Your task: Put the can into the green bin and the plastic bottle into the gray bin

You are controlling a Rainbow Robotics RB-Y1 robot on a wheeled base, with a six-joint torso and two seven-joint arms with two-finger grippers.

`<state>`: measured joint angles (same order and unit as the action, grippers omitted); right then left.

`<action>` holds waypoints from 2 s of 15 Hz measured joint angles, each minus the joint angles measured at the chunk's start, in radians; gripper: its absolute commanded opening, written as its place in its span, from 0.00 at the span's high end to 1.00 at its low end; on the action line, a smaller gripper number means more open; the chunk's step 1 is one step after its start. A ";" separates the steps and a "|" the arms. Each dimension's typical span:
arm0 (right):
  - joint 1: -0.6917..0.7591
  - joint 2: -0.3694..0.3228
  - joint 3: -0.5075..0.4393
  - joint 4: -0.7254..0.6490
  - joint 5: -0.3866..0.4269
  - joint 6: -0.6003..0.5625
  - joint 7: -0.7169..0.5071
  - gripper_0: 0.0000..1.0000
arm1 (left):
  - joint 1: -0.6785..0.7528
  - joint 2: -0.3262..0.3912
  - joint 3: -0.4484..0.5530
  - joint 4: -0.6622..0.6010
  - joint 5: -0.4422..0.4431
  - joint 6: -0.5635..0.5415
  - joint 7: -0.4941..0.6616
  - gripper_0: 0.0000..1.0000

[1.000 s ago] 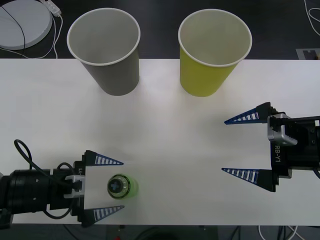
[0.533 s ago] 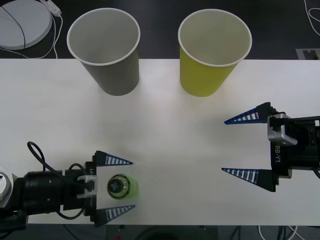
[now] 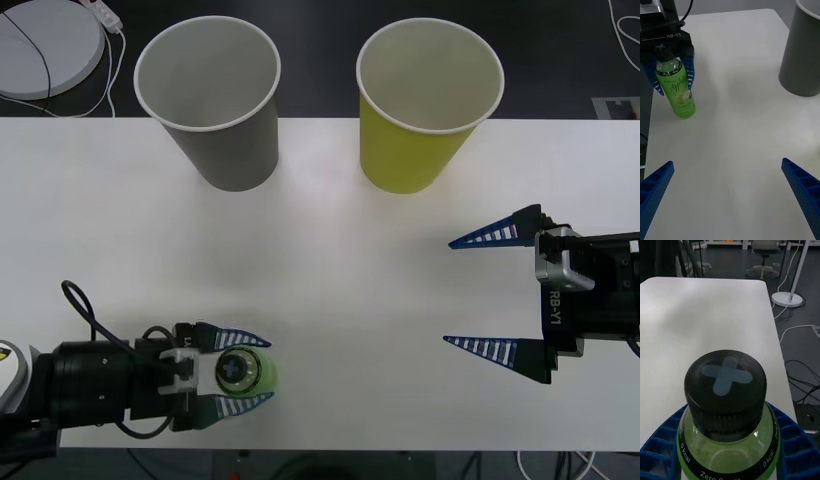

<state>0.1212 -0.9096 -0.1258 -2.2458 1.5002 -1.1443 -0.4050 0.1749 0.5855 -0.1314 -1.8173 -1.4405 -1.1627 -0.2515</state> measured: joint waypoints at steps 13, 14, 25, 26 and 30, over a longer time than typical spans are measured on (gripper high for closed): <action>0.000 0.000 0.000 0.000 0.000 0.000 0.000 0.00 | -0.003 0.007 0.008 -0.029 0.015 0.001 0.039 1.00; 0.000 0.000 0.000 0.000 0.000 0.000 0.000 0.00 | -0.003 0.011 0.015 -0.038 0.017 0.000 0.048 1.00; 0.000 0.000 0.000 0.000 0.000 0.000 0.000 0.00 | -0.009 0.151 0.135 -0.231 -0.031 0.001 0.386 1.00; 0.000 0.000 0.000 0.000 0.000 0.000 0.000 0.00 | -0.009 0.168 0.151 -0.246 -0.032 0.001 0.420 1.00; 0.000 0.000 0.000 0.000 0.000 0.000 0.000 0.00 | -0.008 0.236 0.207 -0.303 -0.032 0.001 0.542 1.00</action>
<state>0.1212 -0.9096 -0.1258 -2.2458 1.5002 -1.1443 -0.4050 0.1669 0.8217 0.0753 -2.1206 -1.4725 -1.1615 0.2900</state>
